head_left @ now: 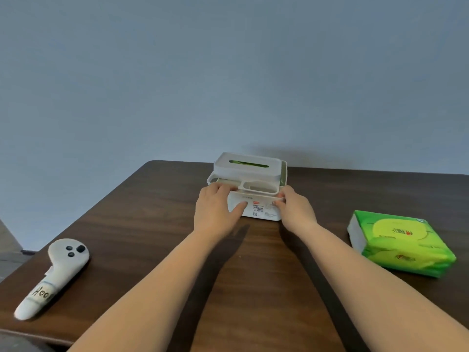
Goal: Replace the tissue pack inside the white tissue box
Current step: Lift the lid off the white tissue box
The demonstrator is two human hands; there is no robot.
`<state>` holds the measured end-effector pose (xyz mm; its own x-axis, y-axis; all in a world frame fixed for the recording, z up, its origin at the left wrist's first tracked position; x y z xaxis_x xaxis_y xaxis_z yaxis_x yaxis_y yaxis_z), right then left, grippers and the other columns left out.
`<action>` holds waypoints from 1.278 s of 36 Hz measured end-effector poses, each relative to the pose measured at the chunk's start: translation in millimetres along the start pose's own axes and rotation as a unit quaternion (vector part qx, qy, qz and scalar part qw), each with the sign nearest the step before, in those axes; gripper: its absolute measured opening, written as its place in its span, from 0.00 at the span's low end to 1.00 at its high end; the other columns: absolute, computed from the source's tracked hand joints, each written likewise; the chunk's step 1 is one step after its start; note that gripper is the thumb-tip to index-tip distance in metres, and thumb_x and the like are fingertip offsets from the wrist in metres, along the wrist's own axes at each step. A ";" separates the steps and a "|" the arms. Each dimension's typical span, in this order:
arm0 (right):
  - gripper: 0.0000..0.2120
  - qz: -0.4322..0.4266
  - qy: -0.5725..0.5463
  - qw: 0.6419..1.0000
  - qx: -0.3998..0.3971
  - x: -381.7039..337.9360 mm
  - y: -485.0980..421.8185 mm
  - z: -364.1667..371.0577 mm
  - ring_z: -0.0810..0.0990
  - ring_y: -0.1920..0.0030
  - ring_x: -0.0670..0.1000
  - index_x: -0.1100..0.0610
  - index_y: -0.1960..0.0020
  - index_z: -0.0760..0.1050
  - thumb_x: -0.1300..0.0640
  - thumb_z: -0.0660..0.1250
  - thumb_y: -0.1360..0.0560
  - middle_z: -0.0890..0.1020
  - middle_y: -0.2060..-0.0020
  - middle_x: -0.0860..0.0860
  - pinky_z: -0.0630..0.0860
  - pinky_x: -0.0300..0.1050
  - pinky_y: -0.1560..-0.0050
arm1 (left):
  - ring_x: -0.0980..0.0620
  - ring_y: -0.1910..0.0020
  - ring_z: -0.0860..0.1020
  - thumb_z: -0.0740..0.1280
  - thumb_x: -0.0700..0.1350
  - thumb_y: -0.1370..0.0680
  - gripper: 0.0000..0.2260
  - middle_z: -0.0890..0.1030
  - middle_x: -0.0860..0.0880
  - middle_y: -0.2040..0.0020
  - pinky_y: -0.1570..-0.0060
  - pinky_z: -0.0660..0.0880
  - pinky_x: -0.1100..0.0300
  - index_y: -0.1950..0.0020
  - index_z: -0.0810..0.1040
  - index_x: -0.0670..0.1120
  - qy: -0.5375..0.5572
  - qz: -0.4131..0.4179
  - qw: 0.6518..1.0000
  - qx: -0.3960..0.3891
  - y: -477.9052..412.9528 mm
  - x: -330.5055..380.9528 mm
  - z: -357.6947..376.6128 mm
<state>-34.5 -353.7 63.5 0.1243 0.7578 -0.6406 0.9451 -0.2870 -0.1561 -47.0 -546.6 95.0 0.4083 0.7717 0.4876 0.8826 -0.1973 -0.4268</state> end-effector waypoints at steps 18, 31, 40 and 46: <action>0.02 -0.003 0.023 0.999 0.022 41.2 104.2 -50.2 0.77 0.49 0.56 0.52 0.51 0.70 0.54 0.60 0.21 0.81 0.50 0.55 0.72 0.49 0.54 | 0.47 0.36 0.71 0.60 0.57 0.23 0.17 0.77 0.51 0.38 0.32 0.60 0.53 0.37 0.75 0.53 -0.121 0.106 0.987 -0.014 64.3 42.3 -0.9; 0.08 0.009 0.118 0.993 -0.028 35.6 102.3 -67.0 0.77 0.53 0.53 0.50 0.57 0.71 0.47 0.66 0.26 0.80 0.53 0.50 0.74 0.50 0.51 | 0.50 0.50 0.76 0.68 0.50 0.26 0.07 0.82 0.52 0.55 0.61 0.66 0.60 0.53 0.82 0.50 -0.058 0.157 0.986 0.002 62.7 52.8 -24.2; 0.12 -0.073 0.151 0.984 0.051 8.3 100.9 -71.8 0.72 0.37 0.55 0.48 0.63 0.74 0.44 0.74 0.34 0.77 0.41 0.50 0.71 0.52 0.39 | 0.47 0.58 0.78 0.71 0.47 0.27 0.04 0.82 0.49 0.60 0.65 0.70 0.59 0.58 0.83 0.47 -0.017 0.110 0.986 0.122 61.2 24.2 -65.1; 0.12 -0.120 0.162 0.977 0.067 -15.6 102.5 -61.6 0.76 0.49 0.54 0.52 0.66 0.75 0.46 0.72 0.31 0.79 0.58 0.48 0.72 0.48 0.54 | 0.50 0.59 0.74 0.66 0.50 0.24 0.07 0.79 0.51 0.57 0.64 0.70 0.57 0.57 0.79 0.48 -0.035 -0.036 0.993 0.105 61.9 -17.3 -64.7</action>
<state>79.1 -358.9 103.8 0.0136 0.9520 -0.3057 0.9131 -0.1364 -0.3842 15.7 -611.3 109.4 0.3222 0.8203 0.4725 0.8378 -0.0147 -0.5458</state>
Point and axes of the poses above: each hand's wrist, its own y-axis away from the middle knuckle, its own z-axis out of the palm, x = y × z, the point moved 8 cm from there along -y, towards the middle knuckle
